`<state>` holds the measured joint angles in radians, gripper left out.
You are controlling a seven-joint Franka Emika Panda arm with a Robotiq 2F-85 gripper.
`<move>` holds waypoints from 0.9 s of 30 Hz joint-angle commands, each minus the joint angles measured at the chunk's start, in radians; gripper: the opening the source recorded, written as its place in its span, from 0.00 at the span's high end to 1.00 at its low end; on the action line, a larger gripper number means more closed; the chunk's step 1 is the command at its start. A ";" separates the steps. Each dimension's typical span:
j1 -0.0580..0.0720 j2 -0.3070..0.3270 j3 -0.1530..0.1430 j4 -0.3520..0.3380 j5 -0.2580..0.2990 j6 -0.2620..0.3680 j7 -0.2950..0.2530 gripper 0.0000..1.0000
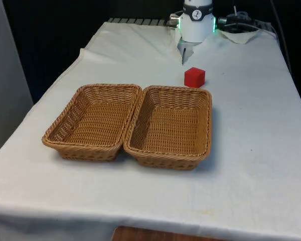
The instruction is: Pick up the red cube and place it into the right basket.
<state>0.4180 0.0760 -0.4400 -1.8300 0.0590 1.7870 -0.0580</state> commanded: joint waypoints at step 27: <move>0.001 -0.109 0.027 -0.173 -0.129 0.063 0.155 0.00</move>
<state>0.4180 -0.0240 -0.4140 -1.9920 -0.0560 1.8340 0.0830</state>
